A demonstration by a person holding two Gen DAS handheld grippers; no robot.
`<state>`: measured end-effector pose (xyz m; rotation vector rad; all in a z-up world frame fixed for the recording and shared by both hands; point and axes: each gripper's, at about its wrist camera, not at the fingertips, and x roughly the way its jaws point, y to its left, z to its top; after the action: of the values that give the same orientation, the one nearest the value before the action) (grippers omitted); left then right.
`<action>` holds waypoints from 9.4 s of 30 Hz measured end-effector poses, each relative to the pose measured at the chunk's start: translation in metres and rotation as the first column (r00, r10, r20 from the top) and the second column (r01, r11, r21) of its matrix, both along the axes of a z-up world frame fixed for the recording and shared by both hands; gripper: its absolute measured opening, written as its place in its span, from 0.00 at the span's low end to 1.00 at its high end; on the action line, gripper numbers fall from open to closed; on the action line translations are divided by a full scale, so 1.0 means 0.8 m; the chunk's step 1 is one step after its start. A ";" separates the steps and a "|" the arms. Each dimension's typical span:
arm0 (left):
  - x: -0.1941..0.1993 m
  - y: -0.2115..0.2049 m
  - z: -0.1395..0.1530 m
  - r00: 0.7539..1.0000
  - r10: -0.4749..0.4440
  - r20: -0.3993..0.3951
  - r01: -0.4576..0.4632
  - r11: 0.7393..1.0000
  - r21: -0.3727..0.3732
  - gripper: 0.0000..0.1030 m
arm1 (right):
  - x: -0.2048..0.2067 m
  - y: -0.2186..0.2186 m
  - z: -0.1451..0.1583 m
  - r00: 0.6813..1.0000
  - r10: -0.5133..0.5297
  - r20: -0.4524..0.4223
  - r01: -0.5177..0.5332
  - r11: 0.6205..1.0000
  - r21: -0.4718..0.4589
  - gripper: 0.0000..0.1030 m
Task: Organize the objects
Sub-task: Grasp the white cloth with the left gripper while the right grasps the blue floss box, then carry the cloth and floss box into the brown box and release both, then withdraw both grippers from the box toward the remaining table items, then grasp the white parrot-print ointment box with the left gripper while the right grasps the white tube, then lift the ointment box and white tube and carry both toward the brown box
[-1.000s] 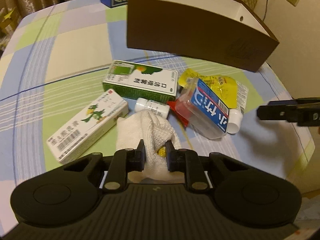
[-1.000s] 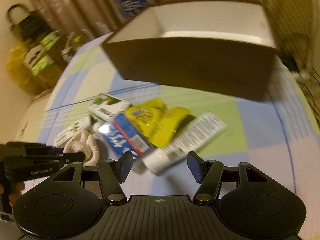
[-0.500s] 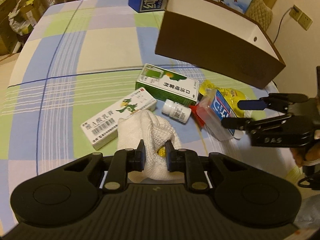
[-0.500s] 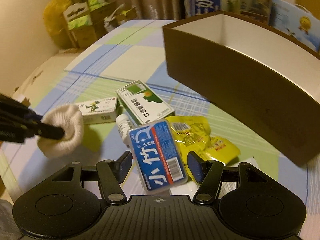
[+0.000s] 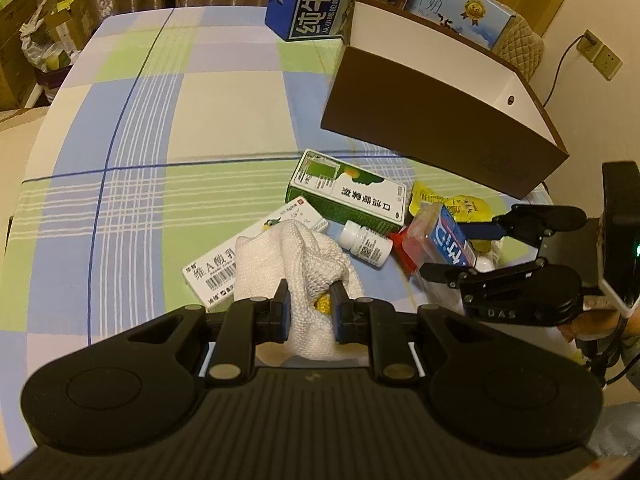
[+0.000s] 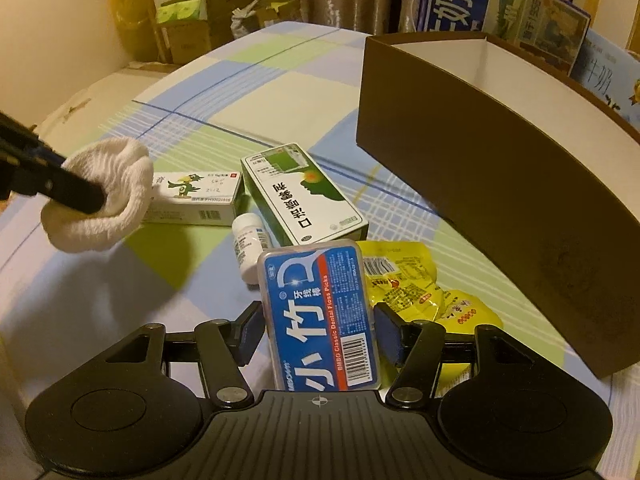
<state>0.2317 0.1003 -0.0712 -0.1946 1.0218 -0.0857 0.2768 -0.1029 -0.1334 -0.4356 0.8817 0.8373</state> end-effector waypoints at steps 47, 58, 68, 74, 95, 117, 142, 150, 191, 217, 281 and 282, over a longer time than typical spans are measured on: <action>0.151 -0.109 0.114 0.923 -0.243 0.297 0.237 0.970 0.057 0.15 | 0.071 -0.125 0.168 0.843 -0.510 -0.173 0.538 0.781 0.318 0.53; 0.237 -0.148 0.115 0.908 -0.289 0.305 0.264 0.957 0.122 0.15 | 0.156 -0.128 0.175 0.820 -0.550 -0.157 0.569 0.757 0.321 0.53; 0.321 -0.162 0.072 0.928 -0.305 0.214 0.277 0.949 0.152 0.15 | 0.227 -0.119 0.142 0.792 -0.587 -0.171 0.611 0.749 0.257 0.53; 0.360 -0.176 0.043 0.934 -0.320 0.156 0.299 0.943 0.145 0.16 | 0.259 -0.118 0.120 0.765 -0.615 -0.192 0.644 0.732 0.222 0.53; 0.419 -0.196 0.006 0.947 -0.310 0.085 0.294 0.942 0.164 0.45 | 0.320 -0.121 0.086 0.718 -0.652 -0.242 0.692 0.707 0.146 0.53; 0.394 -0.177 0.027 0.945 -0.307 0.110 0.288 0.944 0.164 0.76 | 0.307 -0.138 0.094 0.710 -0.663 -0.238 0.704 0.669 0.237 0.76; 0.260 -0.149 0.076 0.956 -0.264 0.128 0.249 0.961 0.123 0.85 | 0.159 -0.154 0.160 0.721 -0.661 -0.208 0.693 0.675 0.255 0.78; 0.218 -0.143 0.085 0.958 -0.256 0.131 0.242 0.963 0.116 0.85 | 0.120 -0.154 0.172 0.719 -0.663 -0.209 0.695 0.672 0.256 0.78; 0.093 -0.098 0.027 0.983 -0.181 -0.016 0.182 0.979 0.096 0.86 | -0.001 -0.130 0.079 0.707 -0.622 -0.338 0.670 0.741 0.037 0.78; 0.076 -0.051 -0.012 0.992 -0.098 -0.080 0.110 0.982 0.156 0.86 | 0.028 -0.102 0.016 0.689 -0.662 -0.294 0.676 0.734 -0.065 0.78; 0.059 0.003 -0.084 0.987 -0.061 -0.151 0.092 0.974 0.208 0.33 | 0.049 -0.167 -0.003 0.771 -0.626 -0.116 0.621 0.779 -0.080 0.57; 0.059 0.003 -0.084 0.987 -0.054 -0.152 0.085 0.975 0.207 0.33 | 0.049 -0.164 -0.004 0.779 -0.617 -0.108 0.612 0.787 -0.081 0.57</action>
<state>0.2786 0.1026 -0.1386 0.0318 1.1758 -0.0255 0.3157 -0.2343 -0.1369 -0.1034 1.0813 0.2367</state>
